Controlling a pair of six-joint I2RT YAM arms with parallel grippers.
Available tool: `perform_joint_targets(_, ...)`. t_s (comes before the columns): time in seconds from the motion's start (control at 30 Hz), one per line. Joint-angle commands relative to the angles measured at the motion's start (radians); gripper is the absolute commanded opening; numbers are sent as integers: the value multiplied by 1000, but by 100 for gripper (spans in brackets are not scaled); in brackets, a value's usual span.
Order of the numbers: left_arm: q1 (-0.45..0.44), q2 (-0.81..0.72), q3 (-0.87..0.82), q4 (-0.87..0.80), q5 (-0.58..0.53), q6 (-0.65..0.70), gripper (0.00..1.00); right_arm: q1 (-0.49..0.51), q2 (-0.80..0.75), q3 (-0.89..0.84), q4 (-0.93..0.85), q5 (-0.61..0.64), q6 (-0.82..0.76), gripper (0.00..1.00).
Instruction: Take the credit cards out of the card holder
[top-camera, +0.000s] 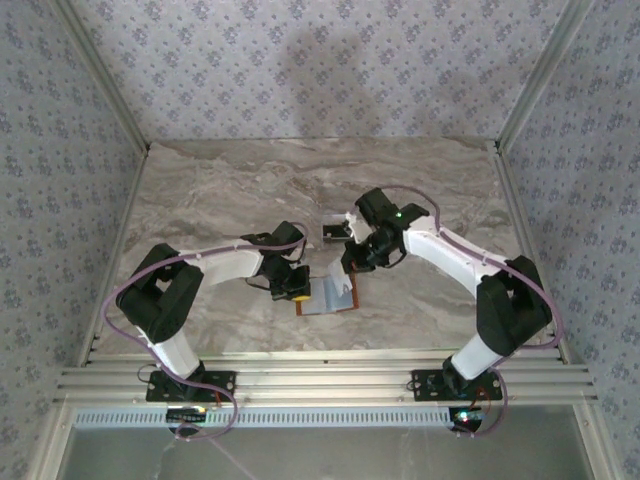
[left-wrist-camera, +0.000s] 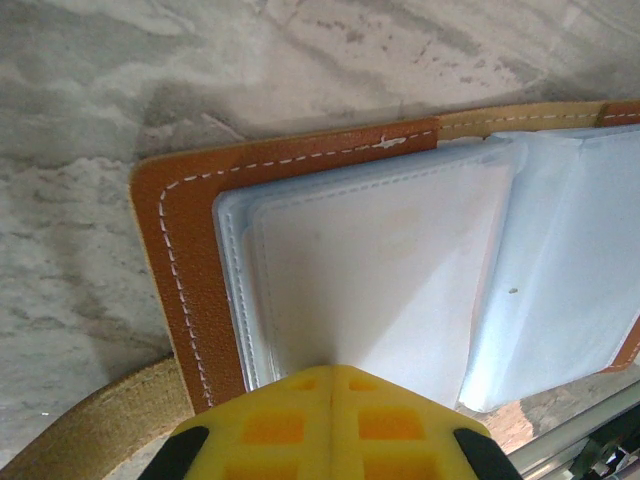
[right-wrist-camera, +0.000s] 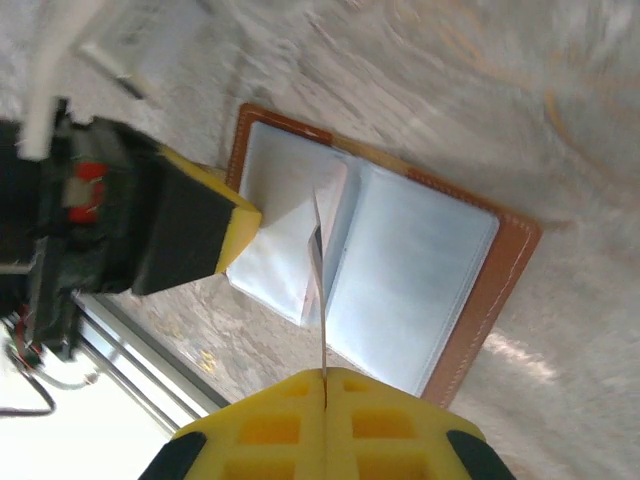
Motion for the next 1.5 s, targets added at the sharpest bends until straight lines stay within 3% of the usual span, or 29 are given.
perform_joint_targets(0.0, -4, 10, 13, -43, -22, 18, 6, -12, 21, 101, -234, 71, -298, 0)
perform_joint_targets(0.33, -11, 15, 27, -52, -20, 28, 6, -42, 201, 393, -510, 177, -678, 4)
perform_joint_targets(0.83, -12, 6, 20, -62, -26, 32, 6, -30, 305, 516, -434, 380, -1128, 0)
perform_joint_targets(1.47, -14, -9, -4, -67, -44, 21, 6, -25, 636, 1010, -540, 445, -1325, 0)
